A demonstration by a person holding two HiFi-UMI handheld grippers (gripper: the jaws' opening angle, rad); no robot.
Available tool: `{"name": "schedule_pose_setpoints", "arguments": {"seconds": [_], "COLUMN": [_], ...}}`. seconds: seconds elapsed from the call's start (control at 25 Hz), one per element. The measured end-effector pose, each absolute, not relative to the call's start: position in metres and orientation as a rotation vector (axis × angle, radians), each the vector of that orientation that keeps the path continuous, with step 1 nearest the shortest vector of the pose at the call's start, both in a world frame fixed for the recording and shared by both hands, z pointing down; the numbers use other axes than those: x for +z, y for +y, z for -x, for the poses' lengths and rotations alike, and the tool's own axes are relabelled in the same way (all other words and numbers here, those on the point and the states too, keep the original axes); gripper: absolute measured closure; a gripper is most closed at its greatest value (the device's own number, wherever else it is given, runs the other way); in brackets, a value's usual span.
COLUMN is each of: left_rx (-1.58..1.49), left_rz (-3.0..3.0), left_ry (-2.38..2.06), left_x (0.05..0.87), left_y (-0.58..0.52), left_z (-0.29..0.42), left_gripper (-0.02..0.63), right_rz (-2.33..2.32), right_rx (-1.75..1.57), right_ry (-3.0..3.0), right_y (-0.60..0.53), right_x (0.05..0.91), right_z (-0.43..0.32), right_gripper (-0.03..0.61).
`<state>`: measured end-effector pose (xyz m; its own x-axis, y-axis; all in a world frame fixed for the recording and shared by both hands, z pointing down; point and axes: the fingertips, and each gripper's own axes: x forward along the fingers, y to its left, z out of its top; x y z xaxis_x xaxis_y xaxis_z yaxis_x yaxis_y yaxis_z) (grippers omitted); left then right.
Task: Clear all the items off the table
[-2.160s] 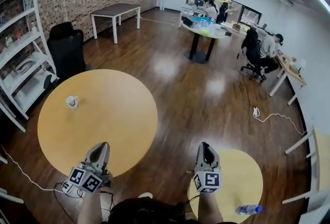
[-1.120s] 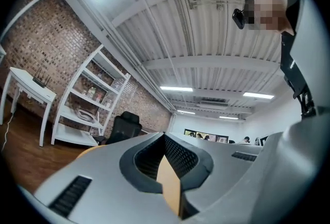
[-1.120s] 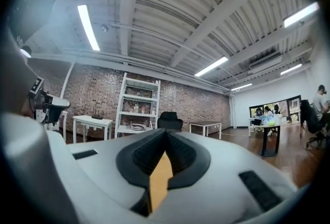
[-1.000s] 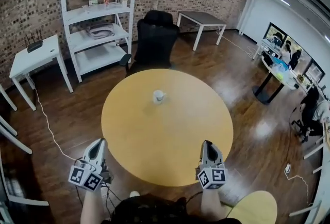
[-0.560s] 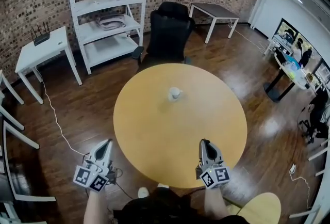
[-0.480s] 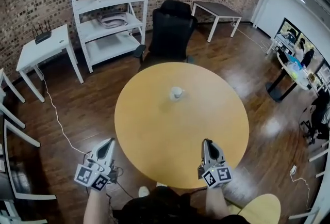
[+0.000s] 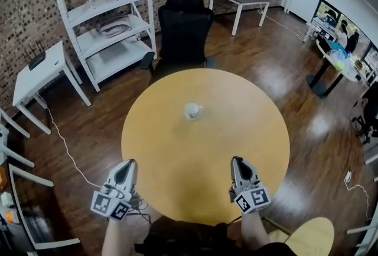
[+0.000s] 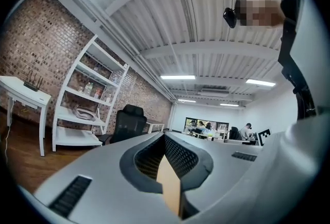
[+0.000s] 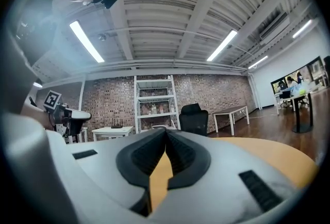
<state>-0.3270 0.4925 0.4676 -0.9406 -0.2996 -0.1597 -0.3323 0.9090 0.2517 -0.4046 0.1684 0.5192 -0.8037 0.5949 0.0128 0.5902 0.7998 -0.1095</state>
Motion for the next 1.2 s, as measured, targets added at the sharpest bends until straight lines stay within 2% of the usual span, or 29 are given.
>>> {"name": "schedule_pose_setpoints", "arguments": {"seconds": [0.32,0.6,0.68,0.72,0.92,1.12,1.2], "left_rx": [0.353,0.286,0.256,0.241,0.199,0.218,0.186], "left_rz": [0.776,0.945,1.064,1.124,1.201,1.325,1.340], "left_ry": [2.996,3.014,3.022,3.020,3.030,3.047,3.077], "left_x": [0.490,0.518,0.528,0.533,0.554,0.591,0.605], "left_y": [0.442,0.434,0.422,0.415,0.395,0.376,0.371], "left_z": [0.410,0.491,0.518,0.531,0.580,0.598,0.610], "left_gripper": [0.614,0.599,0.374,0.342,0.328,0.164,0.155], "right_rz": [0.769,0.579,0.537,0.517,0.421,0.366,0.350], "right_rx": [0.218,0.233,0.225,0.219,0.244,0.285,0.302], "right_ry": [-2.918,-2.877,-2.867,-2.863,-2.858,-2.833,-2.821], "right_y": [0.132,0.148,0.152,0.154,0.156,0.149,0.149], "right_x": [0.547,0.569,0.579,0.583,0.592,0.600,0.605], "right_z": [0.421,0.419,0.418,0.418,0.419,0.417,0.422], "right_gripper": [0.574,0.574,0.574,0.574,0.574,0.574,0.574]}}
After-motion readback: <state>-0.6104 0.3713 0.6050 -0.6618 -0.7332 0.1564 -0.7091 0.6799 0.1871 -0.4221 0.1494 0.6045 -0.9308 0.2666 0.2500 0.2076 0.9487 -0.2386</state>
